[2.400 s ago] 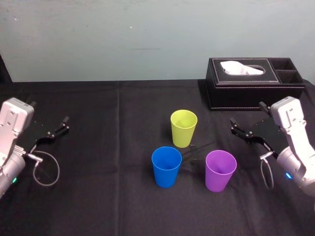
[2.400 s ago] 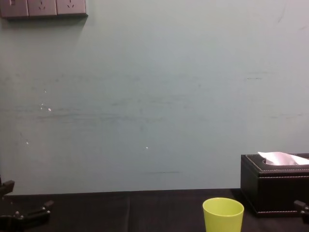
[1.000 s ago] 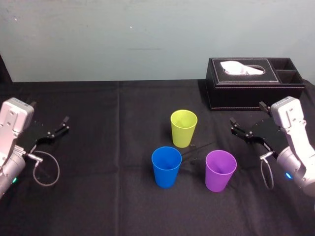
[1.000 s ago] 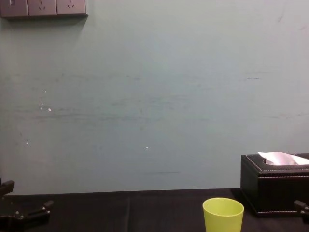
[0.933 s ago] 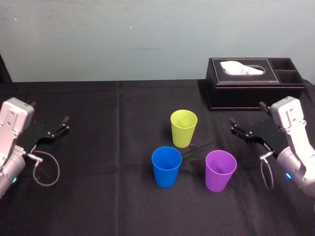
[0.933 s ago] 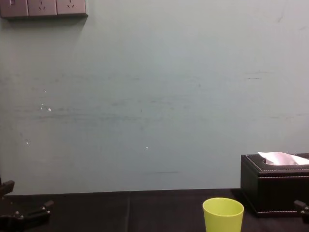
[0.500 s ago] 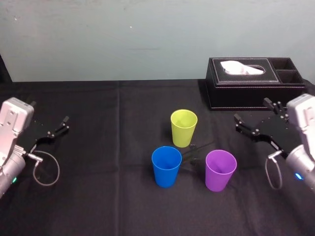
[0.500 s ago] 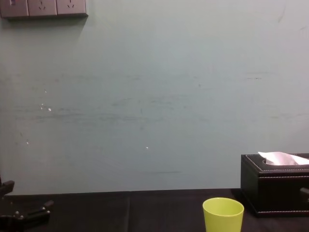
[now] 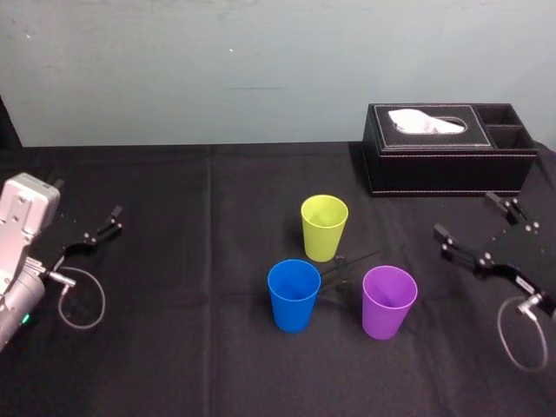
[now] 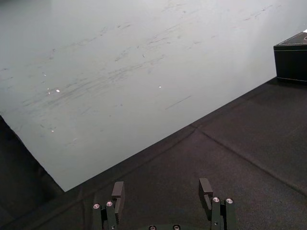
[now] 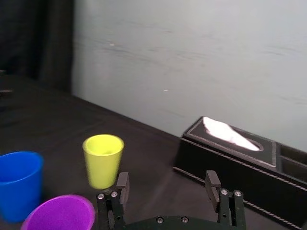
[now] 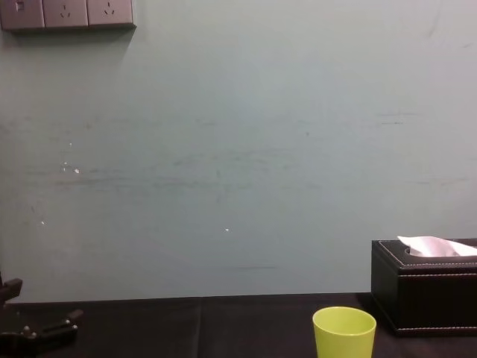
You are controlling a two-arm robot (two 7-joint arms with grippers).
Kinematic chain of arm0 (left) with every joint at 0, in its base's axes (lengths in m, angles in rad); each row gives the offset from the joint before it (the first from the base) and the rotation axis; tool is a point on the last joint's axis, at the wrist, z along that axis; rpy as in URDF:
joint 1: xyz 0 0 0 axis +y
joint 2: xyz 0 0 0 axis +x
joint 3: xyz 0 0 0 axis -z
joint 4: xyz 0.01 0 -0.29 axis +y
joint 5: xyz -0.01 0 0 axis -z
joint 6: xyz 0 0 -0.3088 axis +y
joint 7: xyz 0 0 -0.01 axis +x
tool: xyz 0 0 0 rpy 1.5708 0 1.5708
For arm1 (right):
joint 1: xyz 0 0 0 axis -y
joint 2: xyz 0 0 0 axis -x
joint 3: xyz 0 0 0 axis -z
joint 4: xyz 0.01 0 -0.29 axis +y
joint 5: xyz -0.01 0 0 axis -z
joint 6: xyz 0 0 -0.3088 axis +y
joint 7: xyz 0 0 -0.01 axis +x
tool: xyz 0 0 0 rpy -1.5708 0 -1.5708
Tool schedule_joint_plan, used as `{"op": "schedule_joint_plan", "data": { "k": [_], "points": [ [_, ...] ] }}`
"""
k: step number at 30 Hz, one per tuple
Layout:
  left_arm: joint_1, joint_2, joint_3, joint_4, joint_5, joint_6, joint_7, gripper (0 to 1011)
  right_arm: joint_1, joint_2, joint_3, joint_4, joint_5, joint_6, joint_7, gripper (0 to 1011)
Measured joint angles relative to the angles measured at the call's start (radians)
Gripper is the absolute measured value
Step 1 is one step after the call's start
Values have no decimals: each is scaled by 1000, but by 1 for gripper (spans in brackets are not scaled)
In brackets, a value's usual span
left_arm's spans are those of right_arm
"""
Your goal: Stack the three plastic cups sequentially using one hand.
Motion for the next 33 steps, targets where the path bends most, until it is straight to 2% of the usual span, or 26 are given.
{"op": "schedule_joint_plan", "data": {
  "k": [9, 16, 24, 33],
  "points": [
    [0, 0, 0, 0, 0, 0, 0, 1011, -105, 80, 68, -45, 106, -38, 170, 1004],
    [0, 0, 0, 0, 0, 0, 0, 1012, -157, 111, 94, -52, 134, -75, 267, 1004],
    [0, 0, 0, 0, 0, 0, 0, 1011, -173, 111, 90, -34, 109, -90, 318, 1004],
    [0, 0, 0, 0, 0, 0, 0, 1011, -133, 65, 49, 26, 57, -66, 340, 1004]
  ]
}}
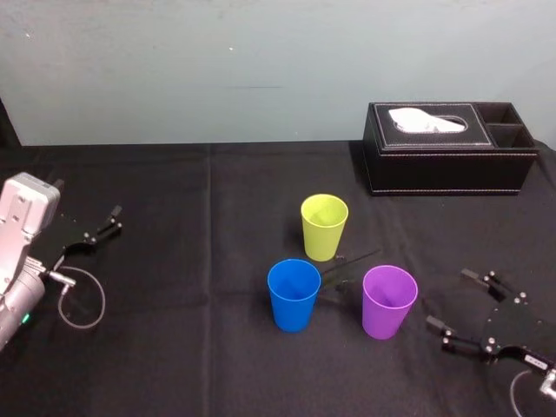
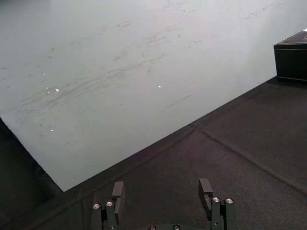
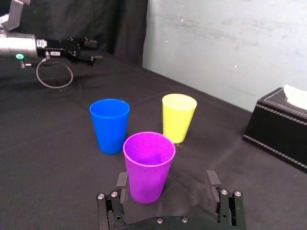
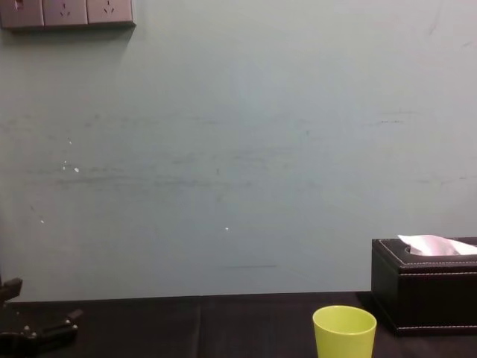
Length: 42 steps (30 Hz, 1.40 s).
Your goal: Stack the three plastic cups sequentially using one hand.
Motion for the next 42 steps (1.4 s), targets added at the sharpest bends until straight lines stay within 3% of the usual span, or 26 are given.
{"op": "schedule_joint_plan", "data": {
  "k": [18, 25, 42],
  "points": [
    [0, 0, 0, 0, 0, 0, 0, 1012, 61, -72, -37, 71, -34, 49, 69, 1004],
    [0, 0, 0, 0, 0, 0, 0, 1011, 93, -99, -49, 97, -27, 75, 105, 1004],
    [0, 0, 0, 0, 0, 0, 0, 1011, 148, -126, -76, 127, 11, 111, 143, 1004]
  ]
}}
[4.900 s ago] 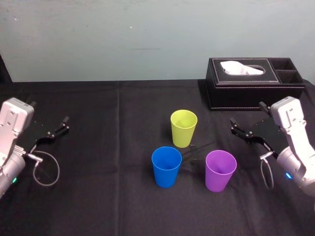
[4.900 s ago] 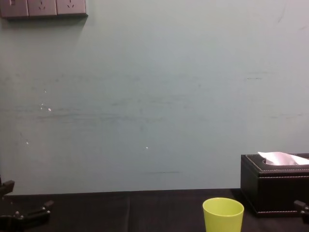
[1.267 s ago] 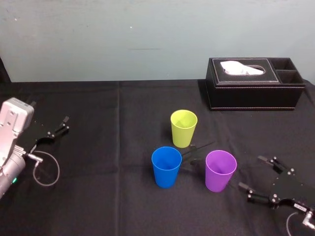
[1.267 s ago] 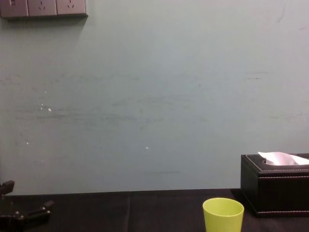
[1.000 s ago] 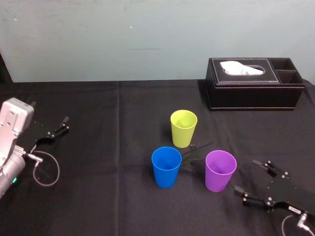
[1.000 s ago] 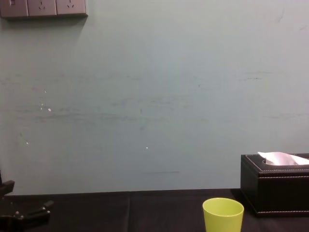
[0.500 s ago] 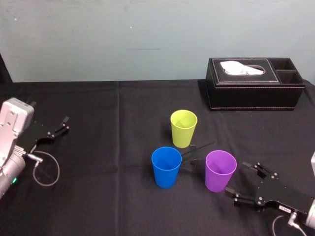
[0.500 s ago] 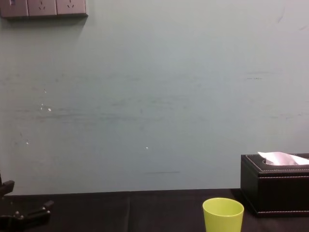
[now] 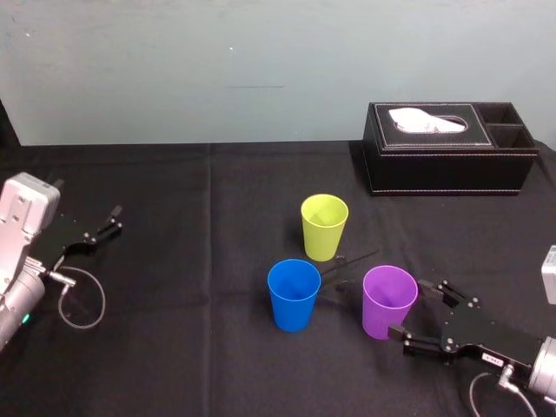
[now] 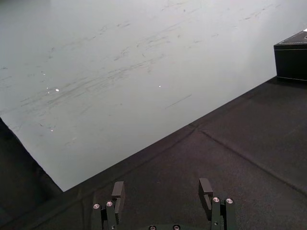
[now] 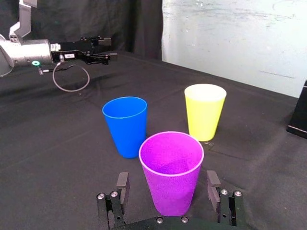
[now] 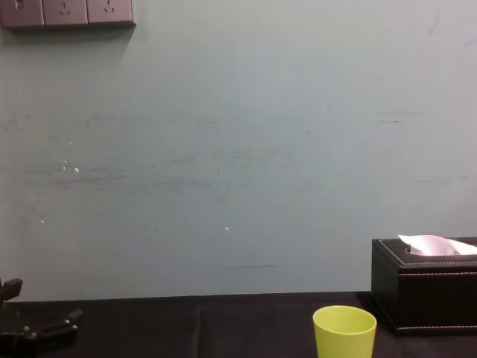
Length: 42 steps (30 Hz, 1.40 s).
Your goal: Stack the three plastic cups sequentially using one hand.
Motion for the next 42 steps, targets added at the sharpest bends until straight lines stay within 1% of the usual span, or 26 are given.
{"op": "schedule_joint_plan", "data": {
  "k": [11, 21, 24, 30, 34, 40, 42],
  "points": [
    [0, 0, 0, 0, 0, 0, 0, 1011, 50, -21, -36, 29, -6, 11, 2, 1004],
    [0, 0, 0, 0, 0, 0, 0, 1011, 110, -57, -68, 74, -30, 21, -18, 1004],
    [0, 0, 0, 0, 0, 0, 0, 1011, 117, -64, -72, 78, -34, 21, -26, 1004],
    [0, 0, 0, 0, 0, 0, 0, 1011, 116, -62, -71, 78, -34, 21, -25, 1004],
    [0, 0, 0, 0, 0, 0, 0, 1011, 114, -62, -70, 77, -34, 21, -25, 947],
    [0, 0, 0, 0, 0, 0, 0, 1012, 113, -60, -70, 76, -33, 20, -24, 792],
    [0, 0, 0, 0, 0, 0, 0, 1011, 113, -60, -69, 76, -33, 20, -24, 771]
  ]
}}
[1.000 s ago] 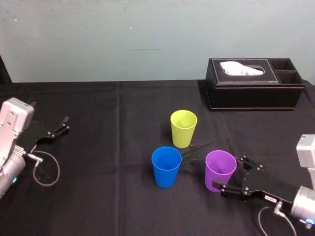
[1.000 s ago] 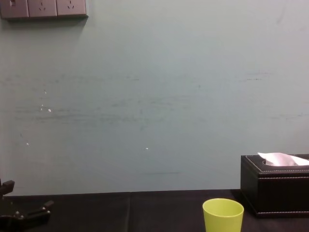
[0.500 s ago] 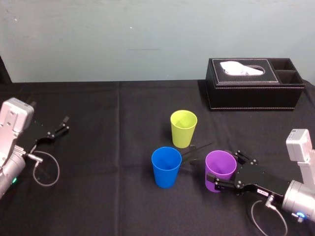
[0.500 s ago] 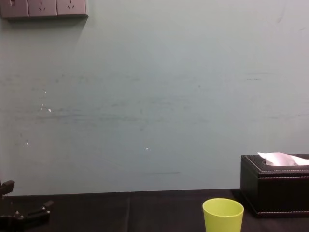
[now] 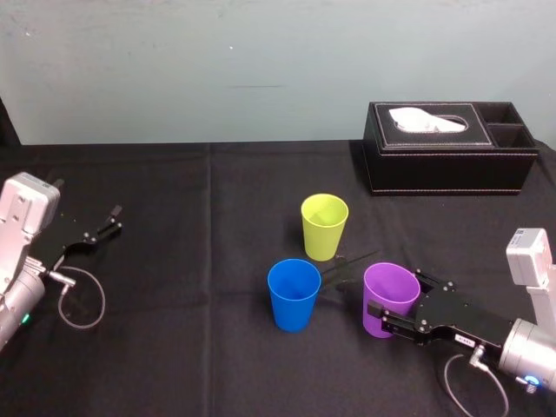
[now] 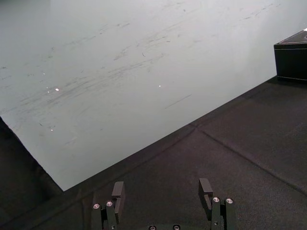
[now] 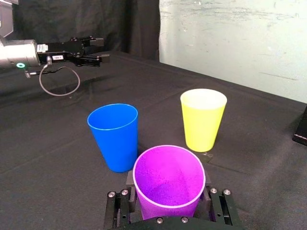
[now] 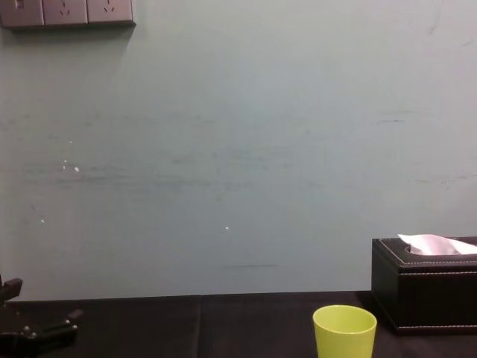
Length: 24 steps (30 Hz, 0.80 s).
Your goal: Stack the three plastic cups sequentially using one hand.
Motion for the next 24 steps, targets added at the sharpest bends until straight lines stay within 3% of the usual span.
{"op": "schedule_joint_plan", "data": {
  "k": [24],
  "points": [
    [0, 0, 0, 0, 0, 0, 0, 1011, -8, 4, 5, -17, -1, 5, -11, 728]
  ]
}}
